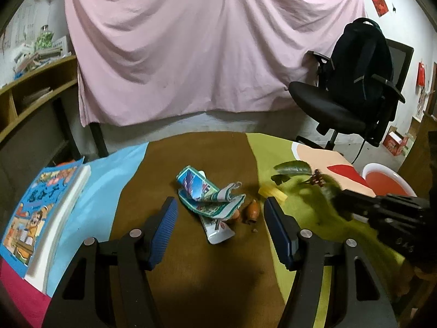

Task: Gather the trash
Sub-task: 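Grasp the blue-green wrapper with the left tool while the right grasps the berry sprig, then lift and carry the wrapper and berry sprig in both tools over the red bucket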

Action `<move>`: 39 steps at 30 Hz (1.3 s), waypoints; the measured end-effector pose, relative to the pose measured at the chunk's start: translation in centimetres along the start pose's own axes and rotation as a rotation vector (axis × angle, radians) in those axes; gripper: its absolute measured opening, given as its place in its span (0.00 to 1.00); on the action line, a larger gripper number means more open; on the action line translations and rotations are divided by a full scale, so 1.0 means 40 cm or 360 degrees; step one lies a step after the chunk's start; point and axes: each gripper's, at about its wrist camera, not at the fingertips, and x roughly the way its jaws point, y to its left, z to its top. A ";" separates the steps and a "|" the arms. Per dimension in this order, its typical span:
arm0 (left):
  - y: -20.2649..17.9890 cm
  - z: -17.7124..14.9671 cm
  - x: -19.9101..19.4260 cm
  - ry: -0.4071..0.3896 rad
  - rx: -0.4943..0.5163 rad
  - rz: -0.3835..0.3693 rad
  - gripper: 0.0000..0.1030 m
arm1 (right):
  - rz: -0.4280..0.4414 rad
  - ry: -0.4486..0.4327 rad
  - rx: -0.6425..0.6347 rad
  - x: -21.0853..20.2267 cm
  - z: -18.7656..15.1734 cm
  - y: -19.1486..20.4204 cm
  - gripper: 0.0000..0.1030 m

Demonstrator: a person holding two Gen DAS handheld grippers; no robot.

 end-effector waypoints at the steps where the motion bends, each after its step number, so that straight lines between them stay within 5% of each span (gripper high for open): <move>1: -0.002 0.001 0.004 -0.0001 0.0008 0.0008 0.57 | 0.0006 -0.0018 0.0017 -0.006 0.000 -0.006 0.29; 10: -0.025 0.022 0.060 0.0071 0.0067 0.0113 0.53 | 0.0053 -0.0016 0.0090 -0.009 0.000 -0.031 0.29; 24: -0.001 0.014 0.036 0.0047 -0.0033 0.0091 0.12 | 0.0067 -0.0011 0.0098 -0.009 -0.004 -0.030 0.29; 39: 0.076 -0.021 -0.029 0.0045 -0.0312 0.0028 0.02 | 0.0055 -0.0018 0.0073 -0.013 -0.008 -0.023 0.29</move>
